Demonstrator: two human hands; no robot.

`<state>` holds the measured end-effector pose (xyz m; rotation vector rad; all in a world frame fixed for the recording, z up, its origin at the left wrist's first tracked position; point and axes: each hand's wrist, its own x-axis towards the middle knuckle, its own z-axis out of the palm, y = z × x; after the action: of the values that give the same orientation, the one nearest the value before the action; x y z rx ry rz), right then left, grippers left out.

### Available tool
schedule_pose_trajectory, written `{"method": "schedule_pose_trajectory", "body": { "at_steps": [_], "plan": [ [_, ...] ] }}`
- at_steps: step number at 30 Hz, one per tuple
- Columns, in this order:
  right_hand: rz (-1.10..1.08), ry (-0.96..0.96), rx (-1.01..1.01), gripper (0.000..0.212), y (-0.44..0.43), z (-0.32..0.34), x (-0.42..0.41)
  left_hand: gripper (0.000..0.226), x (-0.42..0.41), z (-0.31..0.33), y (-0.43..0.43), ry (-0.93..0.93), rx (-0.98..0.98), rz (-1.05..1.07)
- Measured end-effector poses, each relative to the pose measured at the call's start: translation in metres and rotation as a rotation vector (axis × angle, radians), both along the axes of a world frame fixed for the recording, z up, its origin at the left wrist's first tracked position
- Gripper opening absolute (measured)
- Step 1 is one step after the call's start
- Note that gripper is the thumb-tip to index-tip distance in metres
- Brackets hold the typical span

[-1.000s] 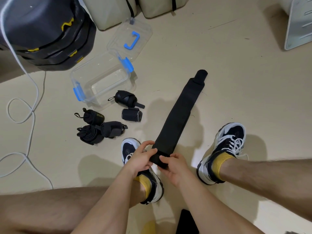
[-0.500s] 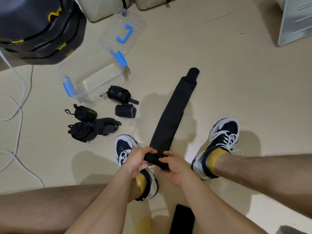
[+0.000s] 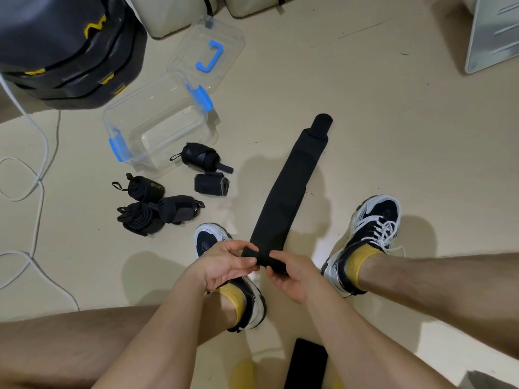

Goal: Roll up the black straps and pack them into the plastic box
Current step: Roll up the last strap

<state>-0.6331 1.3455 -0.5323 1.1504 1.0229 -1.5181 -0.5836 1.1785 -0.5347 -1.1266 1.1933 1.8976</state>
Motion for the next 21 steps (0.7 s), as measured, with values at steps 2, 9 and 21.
{"method": "schedule_pose_trajectory", "body": {
  "at_steps": [2, 9, 21],
  "plan": [
    [0.002, -0.006, -0.003, 0.009, 0.002, 0.001, 0.0, 0.022, 0.002, -0.004, 0.003, -0.018, -0.028, 0.043],
    [0.088, 0.034, -0.042, 0.022, 0.003, 0.001, 0.011, 0.024, 0.003, -0.011, 0.016, -0.045, -0.207, 0.143],
    [0.308, 0.249, 0.122, 0.011, 0.004, -0.007, 0.011, 0.017, -0.003, -0.02, 0.022, -0.051, -0.225, -0.023]
  ]
}}
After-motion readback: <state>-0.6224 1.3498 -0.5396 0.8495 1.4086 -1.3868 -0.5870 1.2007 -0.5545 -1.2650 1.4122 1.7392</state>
